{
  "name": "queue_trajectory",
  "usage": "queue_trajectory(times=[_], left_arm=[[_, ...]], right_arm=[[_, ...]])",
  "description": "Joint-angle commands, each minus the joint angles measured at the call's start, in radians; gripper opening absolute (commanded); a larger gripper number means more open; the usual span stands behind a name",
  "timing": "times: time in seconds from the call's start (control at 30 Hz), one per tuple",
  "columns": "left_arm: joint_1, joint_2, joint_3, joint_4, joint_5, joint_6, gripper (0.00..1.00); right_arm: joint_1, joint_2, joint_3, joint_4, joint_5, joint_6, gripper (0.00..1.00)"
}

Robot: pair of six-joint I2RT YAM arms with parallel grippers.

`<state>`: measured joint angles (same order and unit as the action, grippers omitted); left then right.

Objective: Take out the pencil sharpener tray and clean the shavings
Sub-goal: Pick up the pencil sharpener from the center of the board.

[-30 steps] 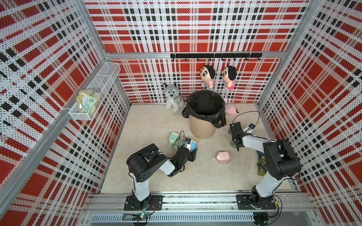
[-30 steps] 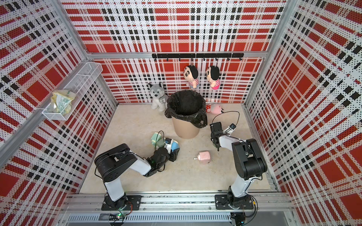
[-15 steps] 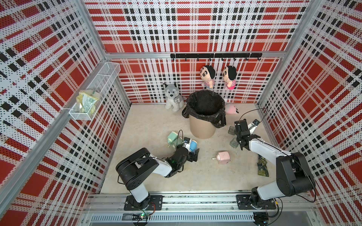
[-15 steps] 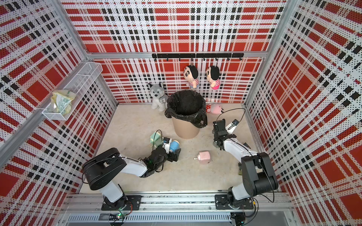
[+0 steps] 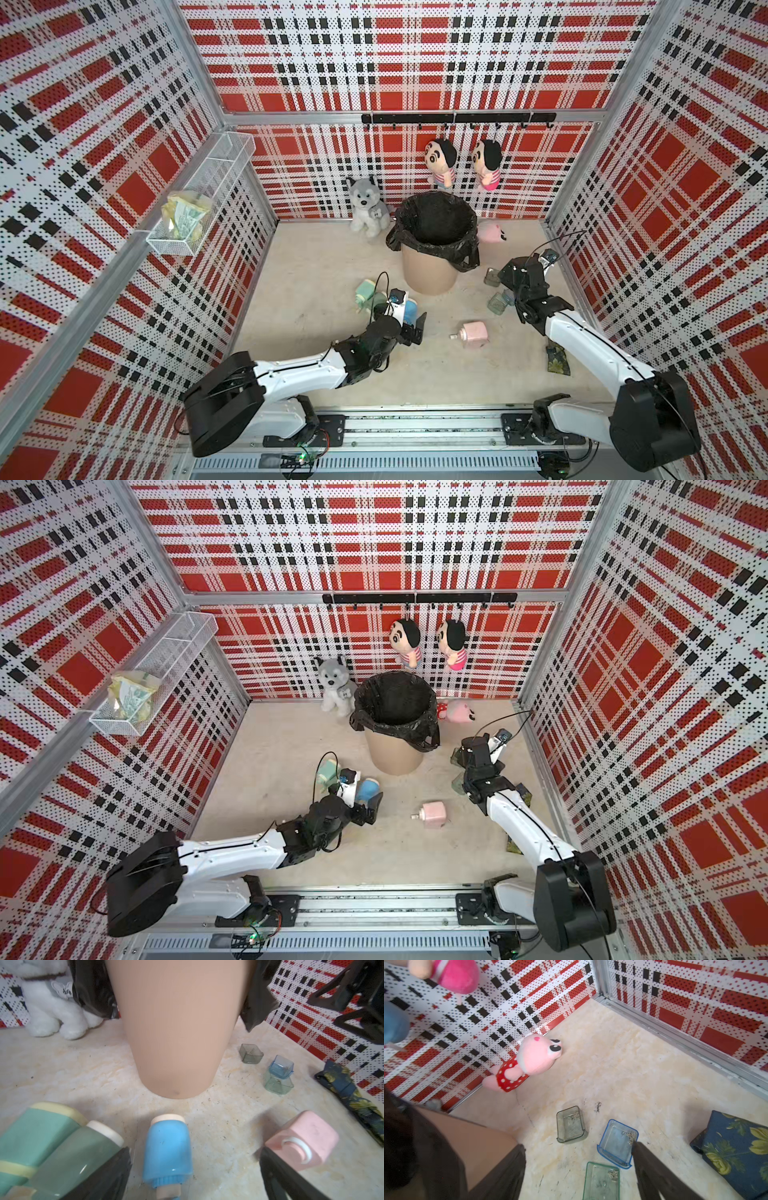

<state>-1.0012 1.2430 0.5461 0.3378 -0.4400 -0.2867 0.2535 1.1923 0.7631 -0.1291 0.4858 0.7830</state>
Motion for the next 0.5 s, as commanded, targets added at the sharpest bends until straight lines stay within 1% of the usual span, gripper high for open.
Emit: queue_trajectory(times=[0.0,0.07,0.17,0.37,0.47], left_arm=[[-0.035,-0.033,0.079,-0.162,0.009,0.031,0.98],[-0.042,-0.012,0.112,-0.175,0.101,0.04,0.98],[-0.061,0.071,0.173,-0.175,0.217,0.059,0.98],[-0.07,0.253,0.282,-0.151,0.329,0.097,0.98],[-0.068,0.325,0.334,-0.142,0.386,0.109,0.98]], right_arm=[[0.01,-0.072,-0.018,-0.015,-0.097,-0.049,0.83],[0.01,-0.113,-0.031,-0.035,-0.12,-0.055,0.84],[0.01,-0.175,-0.052,-0.053,-0.159,-0.057,0.84],[0.01,-0.257,-0.072,-0.081,-0.259,-0.065,0.84],[0.01,-0.29,-0.079,-0.109,-0.274,-0.079,0.85]])
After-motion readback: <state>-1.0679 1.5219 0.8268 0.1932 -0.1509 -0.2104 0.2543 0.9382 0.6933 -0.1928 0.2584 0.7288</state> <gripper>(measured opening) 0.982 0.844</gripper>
